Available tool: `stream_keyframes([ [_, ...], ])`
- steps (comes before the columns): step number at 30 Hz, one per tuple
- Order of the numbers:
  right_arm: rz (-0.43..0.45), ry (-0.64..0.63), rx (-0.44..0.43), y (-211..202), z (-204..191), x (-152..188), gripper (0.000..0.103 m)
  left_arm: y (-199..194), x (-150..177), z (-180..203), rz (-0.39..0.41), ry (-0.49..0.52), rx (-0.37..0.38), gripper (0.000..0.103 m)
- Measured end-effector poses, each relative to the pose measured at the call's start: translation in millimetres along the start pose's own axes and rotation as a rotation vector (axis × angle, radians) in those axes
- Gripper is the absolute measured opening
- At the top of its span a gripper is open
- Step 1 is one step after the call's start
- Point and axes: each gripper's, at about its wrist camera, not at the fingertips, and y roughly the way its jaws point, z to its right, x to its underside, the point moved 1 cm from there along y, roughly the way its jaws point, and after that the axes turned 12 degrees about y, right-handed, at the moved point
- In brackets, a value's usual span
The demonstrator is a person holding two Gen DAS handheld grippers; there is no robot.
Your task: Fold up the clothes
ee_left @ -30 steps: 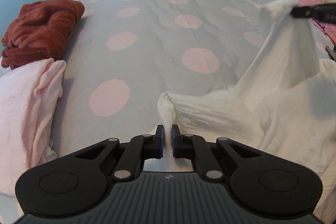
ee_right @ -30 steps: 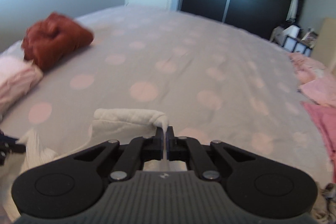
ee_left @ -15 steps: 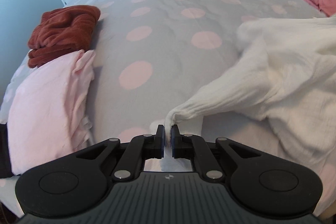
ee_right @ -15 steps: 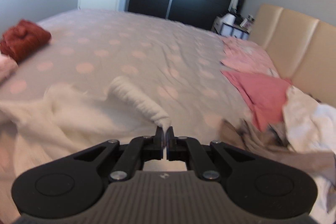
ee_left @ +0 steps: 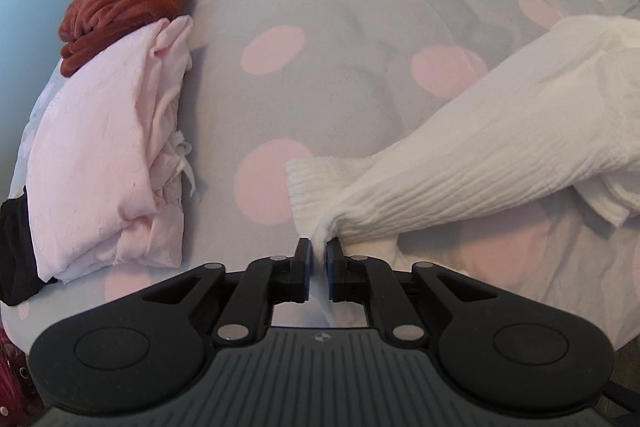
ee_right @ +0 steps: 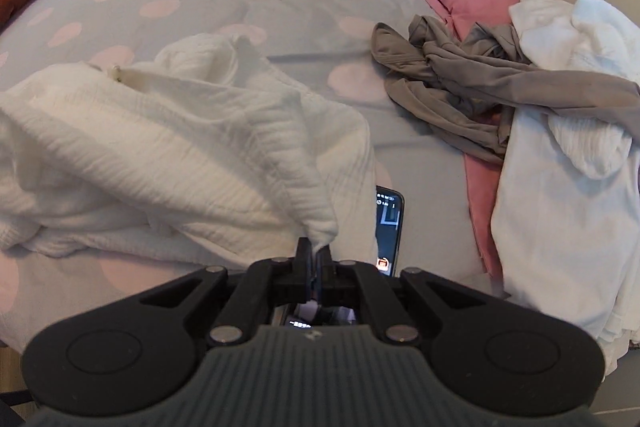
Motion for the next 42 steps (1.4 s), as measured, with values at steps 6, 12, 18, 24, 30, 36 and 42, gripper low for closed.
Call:
stream_keyframes([
  [6, 0.036, 0.007, -0.030, -13, 3, -1, 0.026, -30, -25, 9, 0.131, -0.011, 0.123, 0.050],
  [12, 0.131, -0.013, -0.074, -31, 5, -7, 0.033, -52, -66, 33, 0.271, 0.056, 0.214, 0.055],
  [18, 0.229, -0.117, -0.084, -49, -13, -14, 0.041, -53, -112, 66, 0.332, 0.163, 0.220, 0.055],
  [24, 0.243, -0.180, -0.088, -39, -30, -29, 0.047, -39, -148, 93, 0.393, 0.308, 0.243, 0.055],
  [30, 0.208, -0.153, -0.097, -1, -25, -41, 0.043, -18, -168, 117, 0.433, 0.456, 0.284, 0.058],
  [36, 0.139, -0.164, -0.135, 25, -28, -43, 0.006, 7, -178, 129, 0.429, 0.560, 0.349, 0.058],
  [42, 0.076, -0.178, -0.156, 28, -32, -39, 0.007, 32, -193, 134, 0.396, 0.661, 0.452, 0.061],
])
